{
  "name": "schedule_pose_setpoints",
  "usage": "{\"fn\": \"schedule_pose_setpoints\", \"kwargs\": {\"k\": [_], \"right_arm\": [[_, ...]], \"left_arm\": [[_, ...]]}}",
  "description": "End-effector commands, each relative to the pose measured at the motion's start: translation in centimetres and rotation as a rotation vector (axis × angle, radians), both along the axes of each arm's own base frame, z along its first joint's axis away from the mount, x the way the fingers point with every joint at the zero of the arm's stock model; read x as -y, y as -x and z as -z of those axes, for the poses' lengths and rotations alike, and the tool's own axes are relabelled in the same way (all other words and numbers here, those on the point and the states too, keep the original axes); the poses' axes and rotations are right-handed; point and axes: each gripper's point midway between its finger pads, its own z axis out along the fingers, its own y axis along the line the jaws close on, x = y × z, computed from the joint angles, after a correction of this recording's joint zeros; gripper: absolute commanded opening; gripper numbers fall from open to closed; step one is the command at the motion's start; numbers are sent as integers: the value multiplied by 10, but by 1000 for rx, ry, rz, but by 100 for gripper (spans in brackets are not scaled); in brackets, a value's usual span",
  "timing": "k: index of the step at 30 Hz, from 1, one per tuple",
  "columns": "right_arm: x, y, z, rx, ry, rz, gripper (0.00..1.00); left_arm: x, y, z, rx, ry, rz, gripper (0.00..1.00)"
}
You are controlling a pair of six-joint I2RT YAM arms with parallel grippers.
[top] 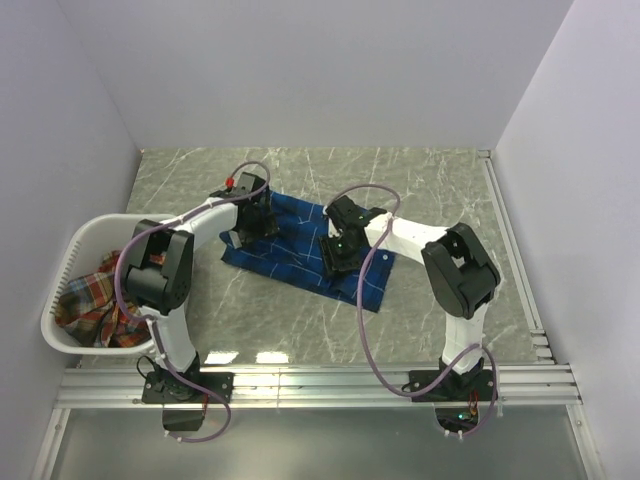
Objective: Fold and stack the long sleeve shirts
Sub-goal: Fold the shirt
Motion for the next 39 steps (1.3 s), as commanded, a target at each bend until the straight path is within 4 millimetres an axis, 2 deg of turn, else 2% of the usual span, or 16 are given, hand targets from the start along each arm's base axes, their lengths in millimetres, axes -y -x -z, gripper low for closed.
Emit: {"fn": "schedule_pose_setpoints", "kwargs": {"k": [1, 4, 5, 6, 8, 11, 12, 14, 15, 17, 18, 21, 23, 33, 36, 39], "right_arm": [[40, 4, 16, -44, 139, -21, 52], [67, -16, 16, -13, 199, 25, 52], [78, -25, 14, 0, 214, 57, 52], [83, -30, 12, 18, 225, 69, 52], [91, -43, 0, 61, 199, 99, 52], [88, -48, -22, 122, 123, 99, 52], [81, -54, -41, 186, 68, 100, 52], [71, -46, -55, 204, -20, 90, 52], [65, -49, -74, 253, -72, 100, 51], [63, -43, -83, 272, -115, 106, 51], [62, -45, -98, 318, -146, 119, 51], [72, -46, -105, 355, -149, 172, 51], [78, -45, -99, 336, -150, 188, 51], [78, -2, -11, 53, -127, 197, 43], [70, 6, -3, 0, -168, 177, 42], [64, 3, -16, 25, -205, 165, 42]], "left_arm": [[11, 11, 6, -24, 67, 15, 80], [11, 37, 18, -71, 104, 13, 79], [10, 42, 12, -56, 117, 9, 79], [8, 62, 23, -97, 127, 11, 79], [3, 84, 22, -98, 150, -4, 79], [4, 99, 14, -82, 198, -8, 79], [4, 105, 6, -59, 213, -4, 79], [3, 104, -6, -20, 214, 0, 81], [3, 101, -19, 18, 219, 2, 81], [1, 94, -34, 69, 205, 8, 81], [3, 86, -46, 99, 205, 15, 81], [13, 74, -67, 158, 207, 64, 81], [16, 65, -75, 191, 180, 78, 82], [39, 48, -89, 234, 175, 139, 82], [51, 47, -94, 239, 188, 169, 82], [68, 49, -92, 236, 194, 216, 82]]}}
